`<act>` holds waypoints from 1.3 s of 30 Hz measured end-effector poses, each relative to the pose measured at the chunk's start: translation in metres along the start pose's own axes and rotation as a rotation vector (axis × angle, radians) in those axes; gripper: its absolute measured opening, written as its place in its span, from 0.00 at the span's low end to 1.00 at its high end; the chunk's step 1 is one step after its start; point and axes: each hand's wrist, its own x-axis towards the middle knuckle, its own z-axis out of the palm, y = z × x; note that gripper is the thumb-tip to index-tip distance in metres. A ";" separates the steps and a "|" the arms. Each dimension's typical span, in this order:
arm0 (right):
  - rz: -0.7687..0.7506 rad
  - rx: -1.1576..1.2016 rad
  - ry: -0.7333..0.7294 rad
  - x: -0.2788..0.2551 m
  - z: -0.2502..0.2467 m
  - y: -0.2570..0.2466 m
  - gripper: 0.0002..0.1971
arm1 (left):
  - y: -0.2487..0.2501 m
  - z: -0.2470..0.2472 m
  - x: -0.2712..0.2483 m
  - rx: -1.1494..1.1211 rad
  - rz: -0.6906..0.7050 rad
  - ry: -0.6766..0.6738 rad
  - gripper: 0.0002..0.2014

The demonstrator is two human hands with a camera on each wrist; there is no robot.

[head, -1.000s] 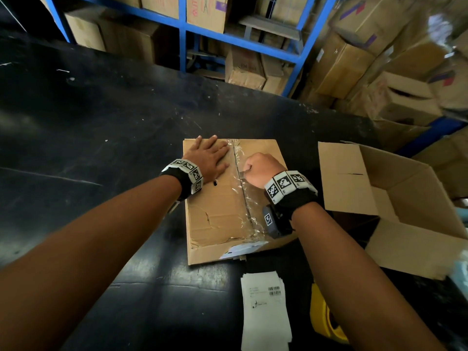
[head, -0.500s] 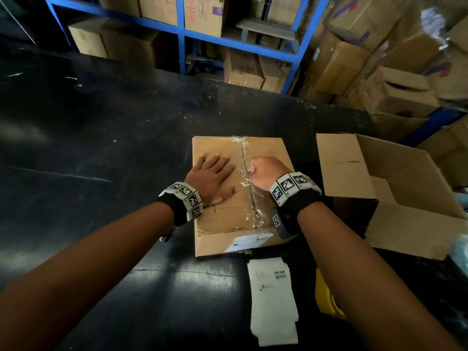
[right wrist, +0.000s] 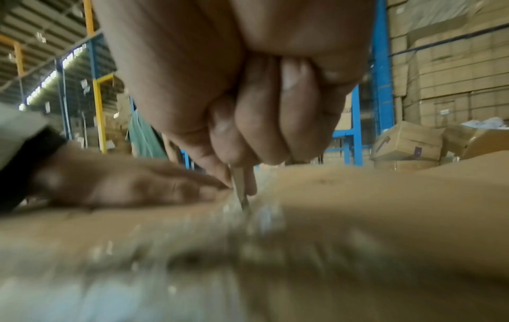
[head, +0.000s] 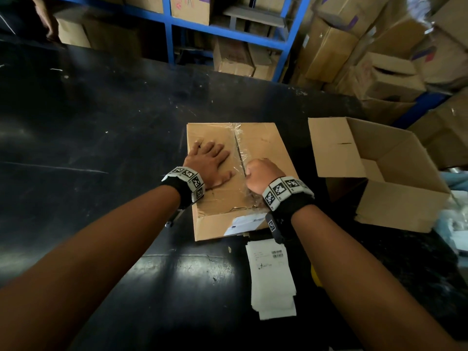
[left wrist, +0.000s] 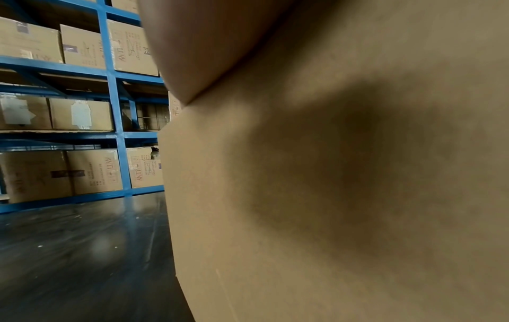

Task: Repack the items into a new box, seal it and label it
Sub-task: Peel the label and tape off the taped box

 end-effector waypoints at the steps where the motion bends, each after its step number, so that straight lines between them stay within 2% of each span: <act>1: 0.002 -0.009 -0.011 -0.004 0.003 0.000 0.03 | 0.000 0.000 0.000 -0.002 0.000 -0.004 0.37; 4: 0.006 0.016 -0.012 -0.013 -0.002 0.006 0.06 | -0.001 -0.001 0.002 0.000 0.003 -0.022 0.38; 7: 0.013 0.017 -0.041 -0.022 -0.012 0.007 0.13 | 0.000 -0.001 0.001 -0.001 0.003 -0.026 0.38; 12: 0.039 0.030 -0.052 -0.042 -0.005 0.002 0.04 | 0.000 -0.003 0.000 0.001 0.009 -0.034 0.39; 26: 0.016 0.066 0.034 -0.084 -0.009 0.009 0.08 | 0.004 -0.002 -0.005 -0.015 -0.056 -0.010 0.39; 32: -0.038 0.002 0.018 -0.104 0.003 0.013 0.09 | 0.025 -0.005 -0.024 -0.051 -0.162 0.033 0.31; 36: -0.048 0.060 0.100 -0.120 -0.002 0.028 0.11 | 0.043 -0.001 -0.052 -0.107 -0.154 0.099 0.25; 39: -0.056 0.174 0.201 -0.130 -0.014 0.041 0.07 | 0.047 0.001 -0.074 -0.191 -0.115 0.107 0.25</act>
